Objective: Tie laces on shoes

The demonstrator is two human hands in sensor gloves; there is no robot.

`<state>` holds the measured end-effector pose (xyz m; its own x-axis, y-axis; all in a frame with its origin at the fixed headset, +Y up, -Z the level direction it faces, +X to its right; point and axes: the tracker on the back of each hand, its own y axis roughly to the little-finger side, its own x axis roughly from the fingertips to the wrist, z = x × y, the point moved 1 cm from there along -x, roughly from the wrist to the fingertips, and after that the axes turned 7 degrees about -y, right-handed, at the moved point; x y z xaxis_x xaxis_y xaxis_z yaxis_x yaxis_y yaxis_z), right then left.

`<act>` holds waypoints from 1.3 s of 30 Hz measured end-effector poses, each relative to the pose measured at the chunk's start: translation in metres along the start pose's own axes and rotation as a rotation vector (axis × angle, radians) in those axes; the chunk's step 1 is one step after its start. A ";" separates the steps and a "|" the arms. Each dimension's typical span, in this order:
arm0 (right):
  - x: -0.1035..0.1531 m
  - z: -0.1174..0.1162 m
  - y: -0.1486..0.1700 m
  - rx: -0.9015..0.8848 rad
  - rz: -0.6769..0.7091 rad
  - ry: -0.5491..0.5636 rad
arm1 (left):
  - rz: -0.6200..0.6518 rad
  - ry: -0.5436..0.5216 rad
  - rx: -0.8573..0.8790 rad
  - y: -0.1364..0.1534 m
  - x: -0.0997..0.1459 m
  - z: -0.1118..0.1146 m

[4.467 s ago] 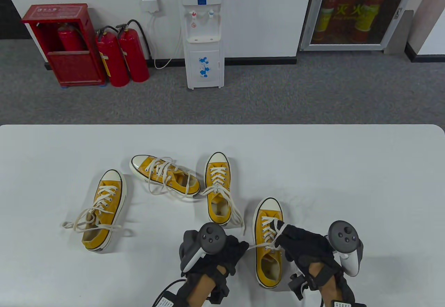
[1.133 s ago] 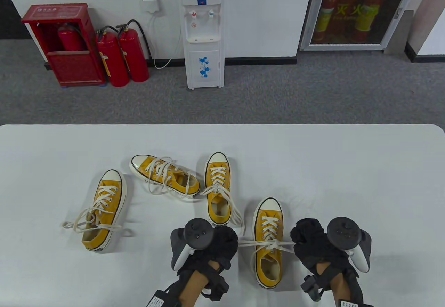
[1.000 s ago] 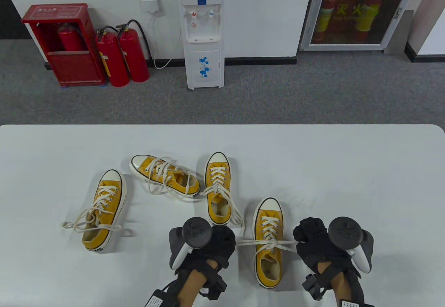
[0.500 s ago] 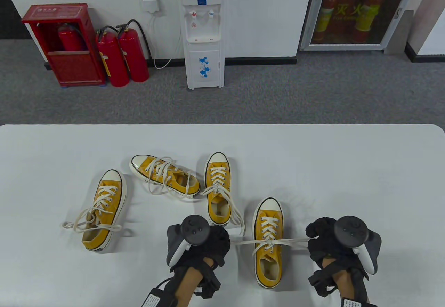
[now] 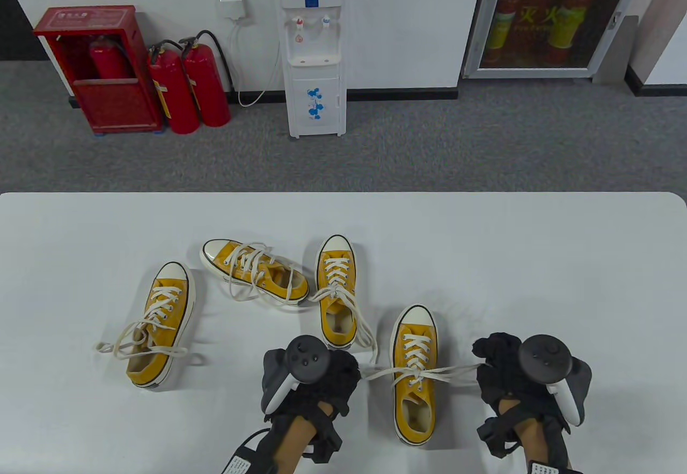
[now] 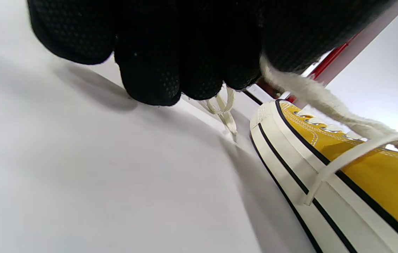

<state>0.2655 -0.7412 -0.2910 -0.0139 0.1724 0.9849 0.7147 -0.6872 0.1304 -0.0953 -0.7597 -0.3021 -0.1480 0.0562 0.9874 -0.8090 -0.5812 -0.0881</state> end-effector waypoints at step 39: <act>0.013 -0.053 -0.053 0.312 0.205 -0.165 | 0.187 -0.103 -0.426 0.051 0.056 -0.074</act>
<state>0.1905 -0.7398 -0.2788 0.2451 0.1823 0.9522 0.8691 -0.4765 -0.1325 -0.1874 -0.7260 -0.2616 -0.2734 -0.1110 0.9555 -0.9382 -0.1881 -0.2903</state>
